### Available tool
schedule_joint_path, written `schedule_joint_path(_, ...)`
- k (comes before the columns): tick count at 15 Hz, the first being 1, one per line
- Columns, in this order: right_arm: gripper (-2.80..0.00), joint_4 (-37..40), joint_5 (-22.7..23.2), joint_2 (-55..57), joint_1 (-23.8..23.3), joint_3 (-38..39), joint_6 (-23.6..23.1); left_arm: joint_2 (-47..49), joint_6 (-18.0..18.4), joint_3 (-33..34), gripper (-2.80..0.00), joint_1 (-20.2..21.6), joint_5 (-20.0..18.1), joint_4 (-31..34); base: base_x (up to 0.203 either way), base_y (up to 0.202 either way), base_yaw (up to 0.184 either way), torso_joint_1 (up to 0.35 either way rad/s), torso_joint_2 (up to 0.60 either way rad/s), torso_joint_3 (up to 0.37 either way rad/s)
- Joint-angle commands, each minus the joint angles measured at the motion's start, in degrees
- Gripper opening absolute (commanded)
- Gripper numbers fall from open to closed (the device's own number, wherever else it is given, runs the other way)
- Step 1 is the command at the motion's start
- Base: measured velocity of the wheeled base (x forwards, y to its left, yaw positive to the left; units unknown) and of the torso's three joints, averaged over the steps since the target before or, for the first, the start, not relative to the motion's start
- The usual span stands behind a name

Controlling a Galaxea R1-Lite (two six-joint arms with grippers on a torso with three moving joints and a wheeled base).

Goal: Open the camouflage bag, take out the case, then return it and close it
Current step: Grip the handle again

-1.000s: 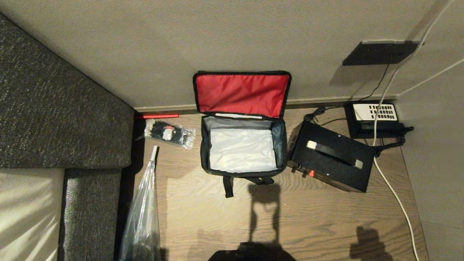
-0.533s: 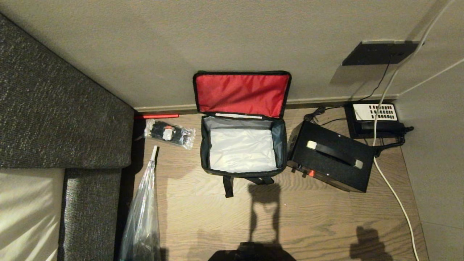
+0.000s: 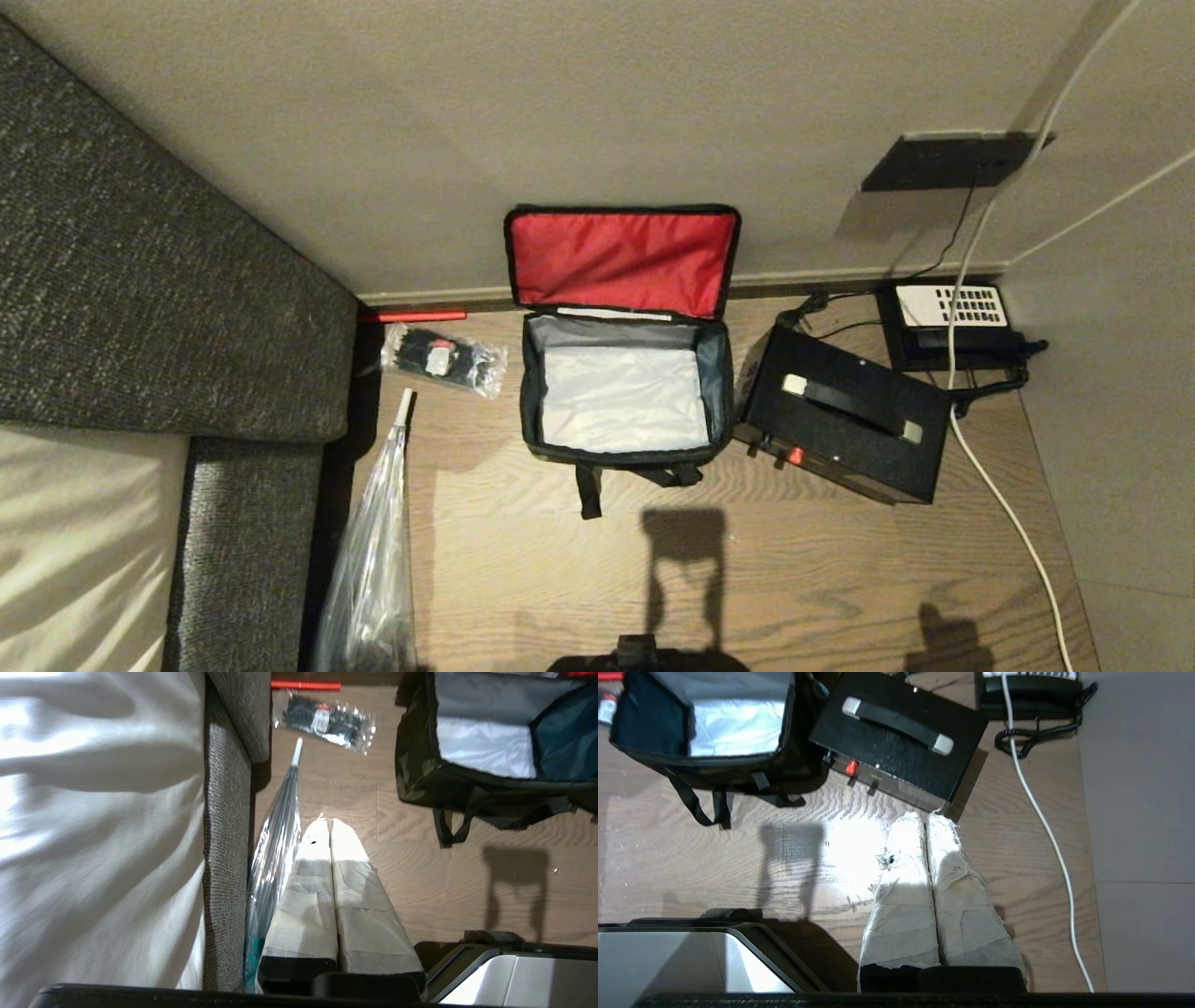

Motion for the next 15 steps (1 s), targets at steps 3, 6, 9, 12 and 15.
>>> schedule_joint_path(3,-2.80,0.04,0.06,0.24,0.01,0.00,-0.02,-0.02,0.00,0.09,-2.80,0.02,0.01,-0.06,0.000,0.000,0.000,0.000,0.00,0.175)
schedule_joint_path(6,-2.80,0.13,0.22,0.24,0.01,0.00,-0.49,-0.02,0.27,0.09,-2.80,0.02,0.01,-0.06,0.000,0.000,0.000,0.001,0.00,0.054)
schedule_joint_path(9,-2.80,0.28,0.23,0.24,0.01,-0.05,-1.25,-0.02,0.27,0.09,-2.80,0.02,0.01,0.00,0.000,0.000,0.000,0.000,0.00,0.000)
schedule_joint_path(12,-2.80,0.66,0.23,0.24,0.01,-0.09,-1.34,-0.02,0.27,0.09,-2.80,0.02,0.01,-0.07,0.000,0.000,0.000,0.000,0.00,0.000)
schedule_joint_path(15,-2.80,0.57,0.23,0.24,0.01,-0.09,-1.34,-0.02,0.27,0.09,-2.80,0.02,0.01,-0.05,0.000,0.000,0.000,0.000,0.00,0.000)
